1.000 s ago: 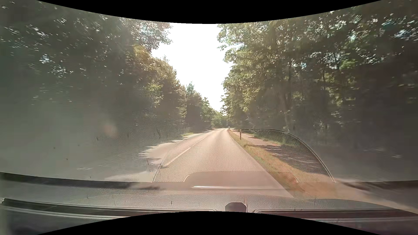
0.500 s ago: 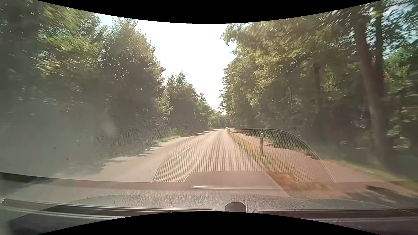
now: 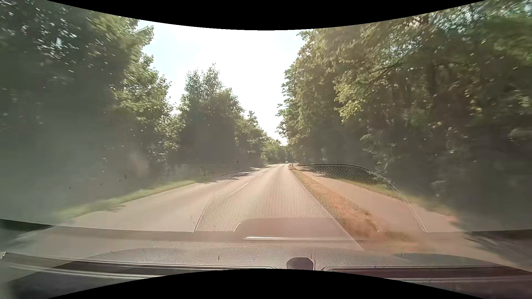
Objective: Follow the waypoints while adhering to traffic rules and regulations
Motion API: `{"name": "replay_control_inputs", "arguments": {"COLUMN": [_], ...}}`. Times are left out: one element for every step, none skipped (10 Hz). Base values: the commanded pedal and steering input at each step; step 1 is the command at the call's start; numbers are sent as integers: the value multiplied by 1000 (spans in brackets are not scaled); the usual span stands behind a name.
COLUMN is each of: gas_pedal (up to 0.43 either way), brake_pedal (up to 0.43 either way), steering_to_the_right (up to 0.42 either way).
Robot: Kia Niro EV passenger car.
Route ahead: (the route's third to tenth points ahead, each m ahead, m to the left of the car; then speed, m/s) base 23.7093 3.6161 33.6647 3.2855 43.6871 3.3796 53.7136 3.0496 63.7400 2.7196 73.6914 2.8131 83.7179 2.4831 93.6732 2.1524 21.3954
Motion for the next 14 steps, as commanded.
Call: {"name": "replay_control_inputs", "arguments": {"gas_pedal": [98,98,98,98,98,98,98,98,98,98,98,98,98,98], "brake_pedal": [6,6,6,6,6,6,6,6,6,6,6,6,6,6], "steering_to_the_right": [1,1,1,1,1,1,1,1,2,2,2,2,2,2]}}
